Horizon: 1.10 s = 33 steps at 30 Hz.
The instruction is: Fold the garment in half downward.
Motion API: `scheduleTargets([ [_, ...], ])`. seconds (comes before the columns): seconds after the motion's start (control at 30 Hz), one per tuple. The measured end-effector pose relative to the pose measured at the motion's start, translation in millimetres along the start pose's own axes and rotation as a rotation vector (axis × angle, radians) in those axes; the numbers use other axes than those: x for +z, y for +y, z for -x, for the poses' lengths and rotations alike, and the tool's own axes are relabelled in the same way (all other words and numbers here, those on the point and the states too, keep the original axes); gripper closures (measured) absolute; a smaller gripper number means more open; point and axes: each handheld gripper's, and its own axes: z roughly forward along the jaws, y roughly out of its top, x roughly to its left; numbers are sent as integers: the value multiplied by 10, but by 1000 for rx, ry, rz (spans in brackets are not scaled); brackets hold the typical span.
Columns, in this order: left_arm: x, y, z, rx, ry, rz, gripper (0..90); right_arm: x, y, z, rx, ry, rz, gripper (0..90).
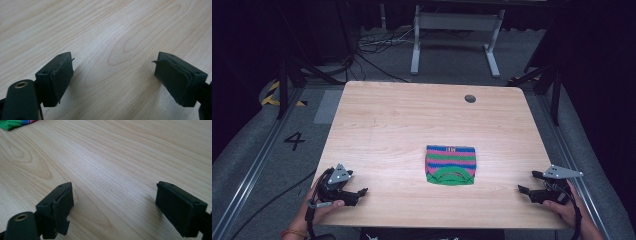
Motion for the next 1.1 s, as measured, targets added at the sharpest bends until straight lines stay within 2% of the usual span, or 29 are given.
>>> scheduleTargets([
  [0.57, 4, 0, 14, -14, 18, -1, 143, 0, -1, 3, 7, -8, 0, 151],
  [0.83, 49, 40, 32, -40, 36, -19, 74, 2, -1, 4, 12, -14, -3, 135],
  [0.97, 77, 65, 38, -48, 49, -36, 7, 8, 2, 8, 20, -24, -9, 103],
  [1.03, 94, 75, 50, -64, 54, -39, 0, 12, 3, 10, 27, -29, -12, 87],
  [1.1, 93, 75, 49, -62, 56, -40, 0, 20, 8, 15, 36, -41, -20, 51],
])
